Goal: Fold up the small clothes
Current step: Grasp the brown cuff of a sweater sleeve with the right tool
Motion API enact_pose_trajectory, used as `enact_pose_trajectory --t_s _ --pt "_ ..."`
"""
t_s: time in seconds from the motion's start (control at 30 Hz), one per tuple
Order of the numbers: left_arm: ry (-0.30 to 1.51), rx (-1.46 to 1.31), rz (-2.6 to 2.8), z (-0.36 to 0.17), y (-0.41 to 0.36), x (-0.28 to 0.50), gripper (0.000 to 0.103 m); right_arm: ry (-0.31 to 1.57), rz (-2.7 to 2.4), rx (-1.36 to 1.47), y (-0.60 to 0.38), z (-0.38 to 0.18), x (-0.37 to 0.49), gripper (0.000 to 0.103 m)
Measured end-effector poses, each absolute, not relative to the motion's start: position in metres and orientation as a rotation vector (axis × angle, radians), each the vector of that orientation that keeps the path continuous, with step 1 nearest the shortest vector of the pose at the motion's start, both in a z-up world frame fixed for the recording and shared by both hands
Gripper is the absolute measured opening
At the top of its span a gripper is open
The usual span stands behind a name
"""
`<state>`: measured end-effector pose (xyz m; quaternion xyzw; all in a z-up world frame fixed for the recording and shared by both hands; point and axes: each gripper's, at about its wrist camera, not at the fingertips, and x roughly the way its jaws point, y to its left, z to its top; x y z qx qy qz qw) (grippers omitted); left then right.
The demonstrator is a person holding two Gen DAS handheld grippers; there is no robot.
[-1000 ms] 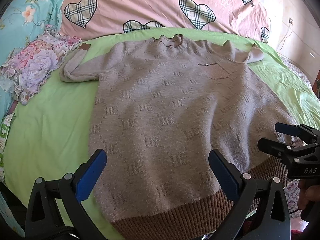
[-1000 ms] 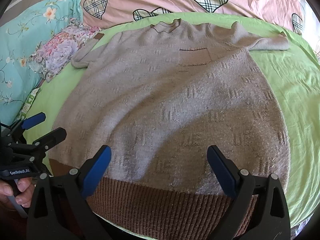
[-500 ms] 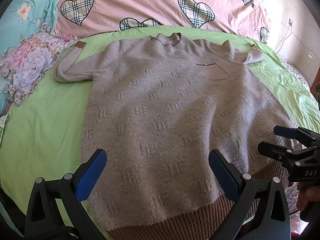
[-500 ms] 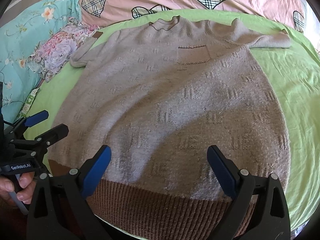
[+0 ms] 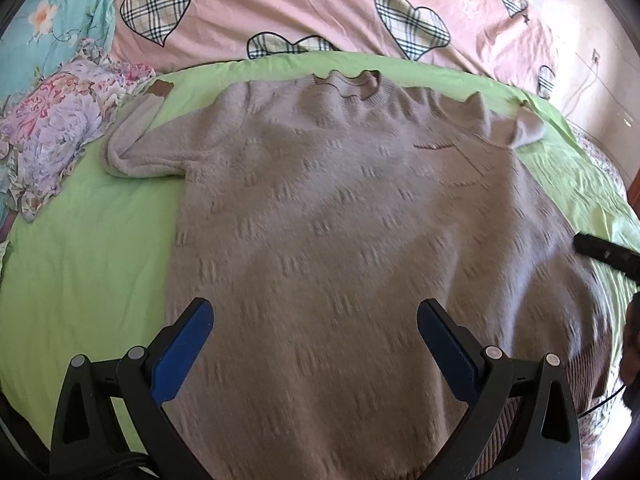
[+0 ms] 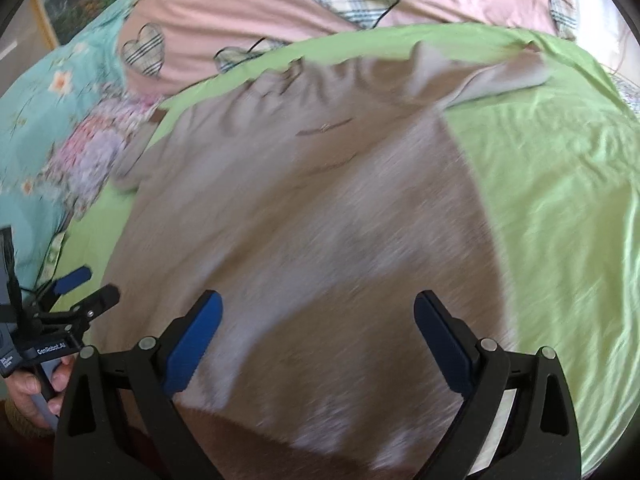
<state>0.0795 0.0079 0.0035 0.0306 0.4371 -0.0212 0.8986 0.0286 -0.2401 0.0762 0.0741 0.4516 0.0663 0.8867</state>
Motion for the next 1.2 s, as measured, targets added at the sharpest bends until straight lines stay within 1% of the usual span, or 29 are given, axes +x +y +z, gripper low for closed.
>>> enact_pose_trajectory --t_s 0.17,0.3,0.5,0.57,0.63,0.87,1.1,1.17,1.2 --pt "0.9 0.055 -0.02 0.011 0.014 0.108 0.102 0.926 0.068 0.223 -0.291 0.091 0.068 0.096" --pt "0.891 0.036 -0.015 0.02 0.019 0.131 0.102 0.912 -0.01 0.253 -0.331 0.095 0.108 0.088" --pt "0.883 0.031 0.006 0.025 0.022 0.166 0.102 0.88 -0.182 0.28 -0.405 0.095 0.197 0.084" --pt "0.899 0.03 0.014 0.021 0.022 0.174 0.102 0.88 -0.212 0.301 -0.424 0.093 0.225 0.078" --pt "0.918 0.022 0.015 0.016 0.023 0.183 0.102 0.886 -0.25 0.311 -0.447 0.092 0.252 0.071" --pt "0.992 0.043 0.042 -0.008 0.018 0.206 0.102 0.915 -0.324 0.326 -0.49 0.072 0.331 0.069" --pt "1.013 0.02 0.04 -0.016 0.016 0.233 0.102 0.976 -0.413 0.333 -0.525 0.042 0.38 0.069" --pt "0.996 0.032 0.044 -0.015 0.015 0.241 0.102 0.983 -0.446 0.313 -0.53 0.038 0.382 0.056" --pt "0.99 0.039 0.05 -0.015 0.015 0.246 0.102 0.978 -0.464 0.305 -0.532 0.039 0.381 0.04"
